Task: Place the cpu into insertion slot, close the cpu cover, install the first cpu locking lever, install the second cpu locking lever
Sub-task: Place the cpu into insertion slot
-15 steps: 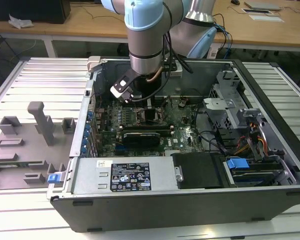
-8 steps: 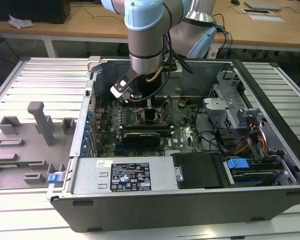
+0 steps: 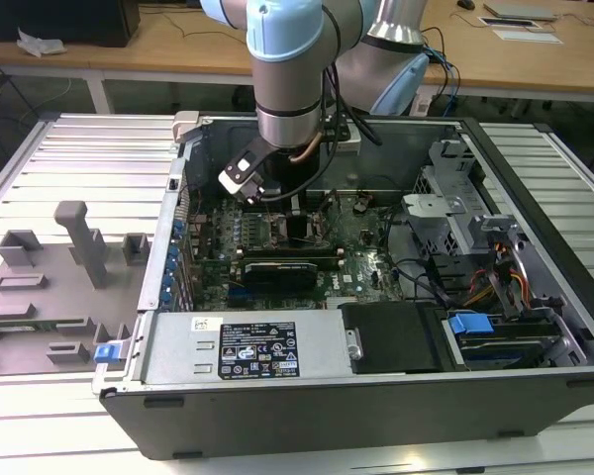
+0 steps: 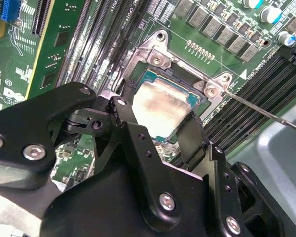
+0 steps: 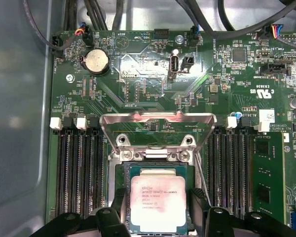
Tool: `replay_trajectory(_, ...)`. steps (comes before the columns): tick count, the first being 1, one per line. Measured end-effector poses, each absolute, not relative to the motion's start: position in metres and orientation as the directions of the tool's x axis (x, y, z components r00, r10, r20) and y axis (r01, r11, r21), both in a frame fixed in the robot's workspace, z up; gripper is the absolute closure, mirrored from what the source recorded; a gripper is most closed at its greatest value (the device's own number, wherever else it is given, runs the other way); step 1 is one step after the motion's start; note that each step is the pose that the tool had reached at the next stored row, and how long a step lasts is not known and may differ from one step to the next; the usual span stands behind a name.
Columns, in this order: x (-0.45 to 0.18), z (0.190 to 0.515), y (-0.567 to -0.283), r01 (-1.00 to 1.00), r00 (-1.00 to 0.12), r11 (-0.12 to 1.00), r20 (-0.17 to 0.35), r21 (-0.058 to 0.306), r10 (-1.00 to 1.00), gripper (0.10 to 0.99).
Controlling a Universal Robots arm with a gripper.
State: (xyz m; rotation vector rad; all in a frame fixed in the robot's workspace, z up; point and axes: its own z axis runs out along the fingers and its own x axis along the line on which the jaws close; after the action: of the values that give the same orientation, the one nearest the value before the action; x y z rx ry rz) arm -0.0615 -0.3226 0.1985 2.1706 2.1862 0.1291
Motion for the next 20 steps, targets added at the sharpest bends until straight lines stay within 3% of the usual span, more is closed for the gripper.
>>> replay_trajectory(20, -0.061, 0.211, -0.323, 0.995, -0.008, 0.005, 0.03, 0.1, 1.0, 0.471)
